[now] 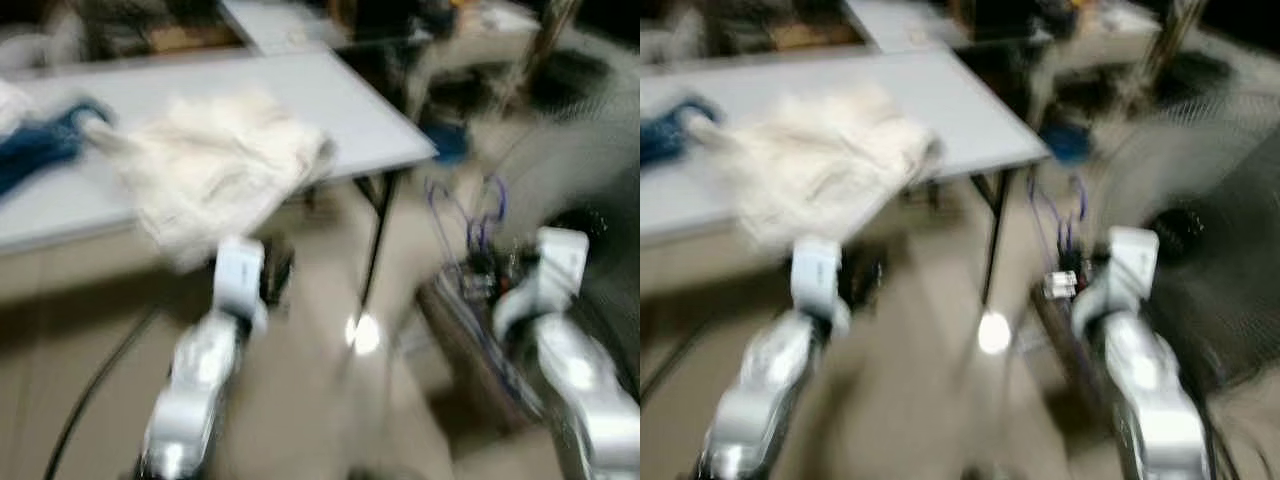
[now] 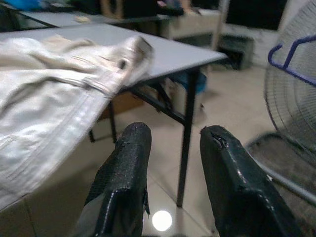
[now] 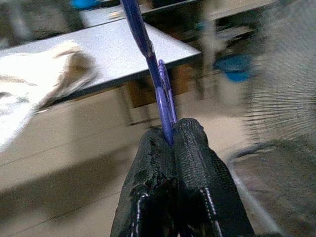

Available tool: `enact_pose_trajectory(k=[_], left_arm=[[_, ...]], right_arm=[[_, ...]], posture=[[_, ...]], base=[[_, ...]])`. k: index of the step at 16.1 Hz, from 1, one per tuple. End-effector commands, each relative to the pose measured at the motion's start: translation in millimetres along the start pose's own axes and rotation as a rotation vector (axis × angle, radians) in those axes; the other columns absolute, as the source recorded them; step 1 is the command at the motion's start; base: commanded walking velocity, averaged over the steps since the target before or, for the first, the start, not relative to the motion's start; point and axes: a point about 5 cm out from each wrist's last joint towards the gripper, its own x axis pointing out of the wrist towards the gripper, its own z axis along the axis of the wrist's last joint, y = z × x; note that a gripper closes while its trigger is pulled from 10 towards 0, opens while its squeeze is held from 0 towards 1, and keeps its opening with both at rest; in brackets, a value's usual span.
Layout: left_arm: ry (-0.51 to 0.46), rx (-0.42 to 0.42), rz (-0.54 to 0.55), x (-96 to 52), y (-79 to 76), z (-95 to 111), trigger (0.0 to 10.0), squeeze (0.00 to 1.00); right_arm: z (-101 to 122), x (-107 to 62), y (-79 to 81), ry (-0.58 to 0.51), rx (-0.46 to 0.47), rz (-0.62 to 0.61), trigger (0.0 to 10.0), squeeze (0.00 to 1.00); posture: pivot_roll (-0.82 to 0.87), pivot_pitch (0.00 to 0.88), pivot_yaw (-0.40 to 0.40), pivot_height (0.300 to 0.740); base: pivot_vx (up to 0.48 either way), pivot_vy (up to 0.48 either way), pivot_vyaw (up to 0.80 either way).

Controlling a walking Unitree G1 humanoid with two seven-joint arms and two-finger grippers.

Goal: Hang hanger

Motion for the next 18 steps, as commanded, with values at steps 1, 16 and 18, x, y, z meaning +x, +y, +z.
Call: enact_pose_trajectory(k=[1,16,18], left_arm=[[-0.023,0.0,-0.027,7.4,-6.3,7,10.0,0.0],[-0.027,0.046,0.042,12.7,12.2,7,10.0,0.0],[-0.016,0.1,0.024,22.2,11.2,5,10.0,0.0]], right_arm=[[8,-0.2,-12.3,-0.05,-0.111,-0.098,10.0,0.0],[11,18.6,12.2,-0.104,0.044,0.08,10.0,0.0],[9,11.0,9.3,-0.112,-0.032,0.086,10.0,0.0]], posture=[[-0.11,0.006,0.005,0.74],[-0.05,0.0,0.01,0.74],[-0.08,0.0,0.027,0.74]], base=[[0.296,0.0,0.0],[0.313,0.0,0.0],[0.339,0.0,0.0]])
